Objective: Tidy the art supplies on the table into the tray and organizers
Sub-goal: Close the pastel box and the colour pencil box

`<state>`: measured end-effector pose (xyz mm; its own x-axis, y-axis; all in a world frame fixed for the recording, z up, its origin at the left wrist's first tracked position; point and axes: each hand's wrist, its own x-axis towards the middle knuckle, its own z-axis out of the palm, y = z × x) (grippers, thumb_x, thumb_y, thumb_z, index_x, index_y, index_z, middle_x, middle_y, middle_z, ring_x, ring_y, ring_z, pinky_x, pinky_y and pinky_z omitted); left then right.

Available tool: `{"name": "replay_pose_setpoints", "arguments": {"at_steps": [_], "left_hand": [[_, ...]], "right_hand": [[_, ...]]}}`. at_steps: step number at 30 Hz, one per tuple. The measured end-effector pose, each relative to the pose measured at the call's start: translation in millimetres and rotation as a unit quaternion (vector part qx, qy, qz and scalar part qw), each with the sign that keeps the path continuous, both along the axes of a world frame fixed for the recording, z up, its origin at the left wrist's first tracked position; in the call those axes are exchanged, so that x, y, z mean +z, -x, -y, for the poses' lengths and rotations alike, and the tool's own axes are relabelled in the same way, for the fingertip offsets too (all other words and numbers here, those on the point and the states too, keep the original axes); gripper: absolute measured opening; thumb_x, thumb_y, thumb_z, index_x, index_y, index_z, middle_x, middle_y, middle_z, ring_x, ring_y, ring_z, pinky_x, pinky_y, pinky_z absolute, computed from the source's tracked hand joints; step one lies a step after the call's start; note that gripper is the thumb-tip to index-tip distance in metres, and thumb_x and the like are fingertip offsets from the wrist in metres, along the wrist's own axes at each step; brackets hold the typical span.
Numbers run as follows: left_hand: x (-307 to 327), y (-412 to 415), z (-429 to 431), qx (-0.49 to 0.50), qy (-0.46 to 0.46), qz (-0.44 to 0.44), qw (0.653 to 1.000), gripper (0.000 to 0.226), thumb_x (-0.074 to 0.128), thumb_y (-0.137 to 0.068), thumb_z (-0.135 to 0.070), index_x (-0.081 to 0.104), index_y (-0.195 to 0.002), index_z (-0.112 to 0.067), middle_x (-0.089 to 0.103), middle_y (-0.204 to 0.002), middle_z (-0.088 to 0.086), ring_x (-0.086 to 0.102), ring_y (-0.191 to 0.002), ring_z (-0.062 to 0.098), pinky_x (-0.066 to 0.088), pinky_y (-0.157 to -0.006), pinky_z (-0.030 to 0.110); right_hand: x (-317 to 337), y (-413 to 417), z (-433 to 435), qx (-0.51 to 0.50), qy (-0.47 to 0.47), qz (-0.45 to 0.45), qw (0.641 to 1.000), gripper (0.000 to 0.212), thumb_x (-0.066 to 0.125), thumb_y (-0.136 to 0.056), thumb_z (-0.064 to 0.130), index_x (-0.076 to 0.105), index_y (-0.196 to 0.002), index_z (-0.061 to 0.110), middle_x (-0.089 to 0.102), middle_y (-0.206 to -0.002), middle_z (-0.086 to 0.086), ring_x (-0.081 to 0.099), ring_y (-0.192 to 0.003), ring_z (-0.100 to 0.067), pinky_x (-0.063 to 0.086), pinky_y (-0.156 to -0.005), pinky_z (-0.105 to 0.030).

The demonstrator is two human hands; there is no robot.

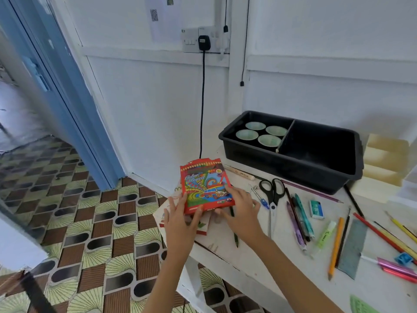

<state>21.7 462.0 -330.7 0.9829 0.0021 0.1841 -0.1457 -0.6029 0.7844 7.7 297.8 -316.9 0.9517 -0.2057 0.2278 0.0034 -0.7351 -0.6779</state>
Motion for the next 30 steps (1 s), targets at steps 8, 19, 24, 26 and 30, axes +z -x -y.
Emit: {"name": "replay_pose_setpoints", "arguments": {"at_steps": [8,19,24,26,30], "left_hand": [[8,-8,63,-0.118,-0.11,-0.022,0.987,0.064,0.04,-0.089,-0.057,0.025,-0.146,-0.031,0.01,-0.158,0.005,-0.007,-0.145,0.027,-0.005,-0.115,0.038],[1,-2,53,-0.091,-0.127,0.04,0.987,0.05,0.038,-0.098,-0.042,0.036,-0.142,-0.019,0.032,-0.151,0.004,0.009,-0.145,0.022,-0.009,-0.114,0.032],[8,-9,21,0.036,-0.057,0.053,0.996,0.034,0.051,-0.093,-0.026,0.057,-0.124,-0.014,0.06,-0.122,0.009,0.045,-0.124,0.029,0.033,-0.106,0.046],[9,-9,6,0.065,-0.071,0.054,0.994,0.035,0.053,-0.092,-0.025,0.056,-0.125,-0.012,0.062,-0.116,0.008,0.051,-0.116,0.029,0.038,-0.1,0.046],[1,-7,-14,0.091,-0.126,-0.015,0.988,0.052,0.052,-0.093,-0.033,0.04,-0.138,-0.01,0.047,-0.137,0.013,0.04,-0.127,0.03,0.03,-0.104,0.044]], "right_hand": [[-7,30,59,-0.115,0.018,-0.036,0.993,0.069,0.064,-0.083,0.047,0.035,-0.141,0.026,0.038,-0.143,0.001,0.029,-0.134,-0.016,0.012,-0.112,-0.038],[-9,31,41,-0.099,0.067,0.0,0.993,0.056,0.062,-0.086,0.036,0.043,-0.136,0.02,0.036,-0.144,-0.002,0.025,-0.136,-0.018,0.015,-0.112,-0.034],[6,21,-4,-0.014,0.104,0.017,0.994,0.045,0.053,-0.092,0.036,0.044,-0.134,0.022,0.04,-0.14,0.004,0.024,-0.136,-0.015,0.007,-0.112,-0.035],[6,19,-21,0.029,0.119,0.021,0.992,0.043,0.049,-0.093,0.038,0.045,-0.132,0.023,0.043,-0.136,0.005,0.025,-0.135,-0.016,0.006,-0.111,-0.036],[-11,17,-42,0.079,0.177,-0.021,0.981,0.057,0.042,-0.091,0.052,0.037,-0.139,0.022,0.041,-0.143,-0.001,0.02,-0.14,-0.025,0.0,-0.112,-0.043]]}}
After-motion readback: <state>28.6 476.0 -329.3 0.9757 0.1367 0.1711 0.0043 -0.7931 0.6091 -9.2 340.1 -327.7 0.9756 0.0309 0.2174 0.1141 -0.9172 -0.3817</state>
